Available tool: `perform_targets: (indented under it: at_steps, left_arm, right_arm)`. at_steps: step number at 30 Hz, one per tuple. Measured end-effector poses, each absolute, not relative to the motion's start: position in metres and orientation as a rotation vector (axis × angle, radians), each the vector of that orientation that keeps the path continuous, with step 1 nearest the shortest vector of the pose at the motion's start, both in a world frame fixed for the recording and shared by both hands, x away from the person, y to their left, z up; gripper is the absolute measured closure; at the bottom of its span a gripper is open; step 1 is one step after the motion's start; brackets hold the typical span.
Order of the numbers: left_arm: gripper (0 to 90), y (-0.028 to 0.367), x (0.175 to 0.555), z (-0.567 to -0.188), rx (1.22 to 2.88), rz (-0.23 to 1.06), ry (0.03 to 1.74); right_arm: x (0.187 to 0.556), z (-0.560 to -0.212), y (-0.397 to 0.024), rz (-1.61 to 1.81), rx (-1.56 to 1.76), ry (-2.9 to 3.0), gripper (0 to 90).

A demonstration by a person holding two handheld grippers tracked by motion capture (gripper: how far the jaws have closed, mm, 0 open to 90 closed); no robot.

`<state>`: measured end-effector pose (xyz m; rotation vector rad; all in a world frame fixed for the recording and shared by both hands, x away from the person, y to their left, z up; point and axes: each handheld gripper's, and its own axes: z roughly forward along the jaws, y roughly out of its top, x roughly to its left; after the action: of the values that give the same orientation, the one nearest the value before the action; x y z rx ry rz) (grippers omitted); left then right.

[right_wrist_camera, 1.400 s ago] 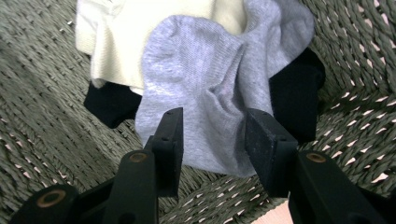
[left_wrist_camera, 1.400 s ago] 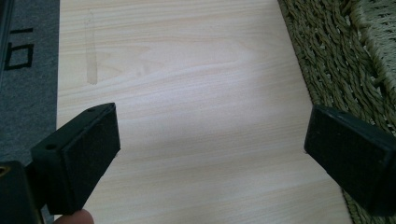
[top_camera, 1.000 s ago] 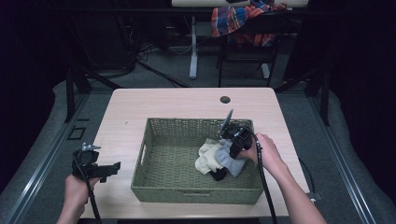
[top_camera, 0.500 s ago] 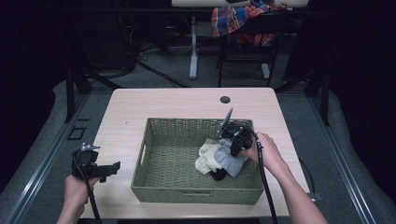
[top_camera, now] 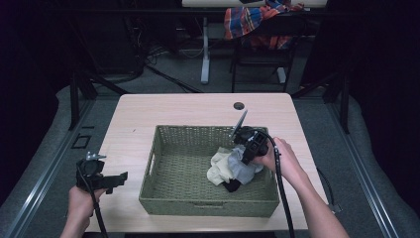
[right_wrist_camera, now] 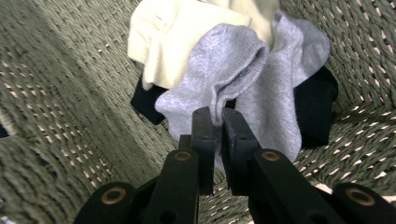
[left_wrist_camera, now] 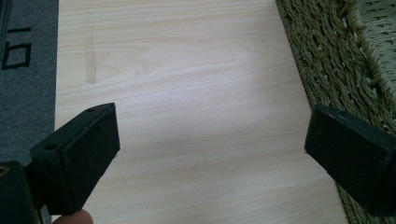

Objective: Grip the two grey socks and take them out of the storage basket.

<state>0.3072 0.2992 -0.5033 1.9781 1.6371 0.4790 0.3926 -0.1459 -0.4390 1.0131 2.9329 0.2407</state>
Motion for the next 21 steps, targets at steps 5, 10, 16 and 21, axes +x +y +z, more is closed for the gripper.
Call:
perform_targets:
  at_steps: [5,10,16,21]
  left_arm:
    - [3.3,0.299,0.307,-0.503,1.976,0.479,1.636]
    - [3.3,0.299,0.307,-0.503,1.981,0.48,1.639]
    - [3.3,0.3,0.307,-0.504,1.982,0.471,1.645]
    - [3.3,0.301,0.306,-0.504,1.979,0.481,1.657]
  right_arm:
    - [0.393,-0.428,-0.148,0.28,1.013,2.921,84.7]
    - [0.394,-0.419,-0.151,0.31,1.02,2.913,84.6]
    - [0.397,-0.408,-0.146,0.313,0.996,2.915,84.6]
    - [0.399,-0.397,-0.147,0.33,0.988,2.904,84.7]
